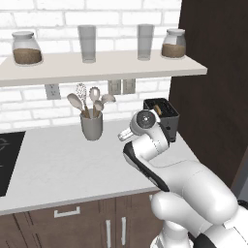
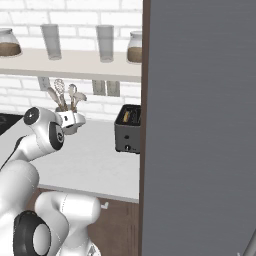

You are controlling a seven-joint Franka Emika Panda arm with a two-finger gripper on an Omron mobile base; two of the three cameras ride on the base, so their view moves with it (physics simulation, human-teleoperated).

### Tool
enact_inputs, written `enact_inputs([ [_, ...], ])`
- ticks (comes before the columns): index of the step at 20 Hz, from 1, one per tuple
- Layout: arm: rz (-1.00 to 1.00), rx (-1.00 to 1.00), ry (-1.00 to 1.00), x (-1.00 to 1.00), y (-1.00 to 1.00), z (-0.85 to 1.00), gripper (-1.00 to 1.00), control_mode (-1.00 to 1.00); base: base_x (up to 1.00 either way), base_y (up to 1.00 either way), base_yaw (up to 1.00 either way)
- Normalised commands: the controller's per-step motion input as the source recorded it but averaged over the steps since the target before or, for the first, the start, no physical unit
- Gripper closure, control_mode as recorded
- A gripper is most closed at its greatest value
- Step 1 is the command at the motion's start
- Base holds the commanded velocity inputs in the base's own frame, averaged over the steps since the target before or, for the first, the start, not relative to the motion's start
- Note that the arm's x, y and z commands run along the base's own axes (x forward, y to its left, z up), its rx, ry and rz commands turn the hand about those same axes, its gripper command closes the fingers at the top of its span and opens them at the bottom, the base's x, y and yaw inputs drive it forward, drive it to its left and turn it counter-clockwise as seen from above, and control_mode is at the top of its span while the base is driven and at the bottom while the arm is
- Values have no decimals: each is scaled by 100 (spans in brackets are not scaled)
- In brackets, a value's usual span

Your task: Start the toaster. Once the lever pops up, take the bread to the plate on the dining counter.

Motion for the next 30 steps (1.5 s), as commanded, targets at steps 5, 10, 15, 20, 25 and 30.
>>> enact_inputs([
  [5, 0, 0, 0, 0, 0, 0, -100, -100, 0, 0, 0],
  [10, 0, 0, 0, 0, 0, 0, -100, -100, 0, 0, 0],
  [15, 0, 0, 0, 0, 0, 0, -100, -100, 0, 0, 0],
  [20, 0, 0, 0, 0, 0, 0, -100, -100, 0, 0, 0],
  [25, 0, 0, 0, 0, 0, 0, -100, -100, 0, 0, 0],
  [30, 0, 0, 0, 0, 0, 0, -100, -100, 0, 0, 0],
])
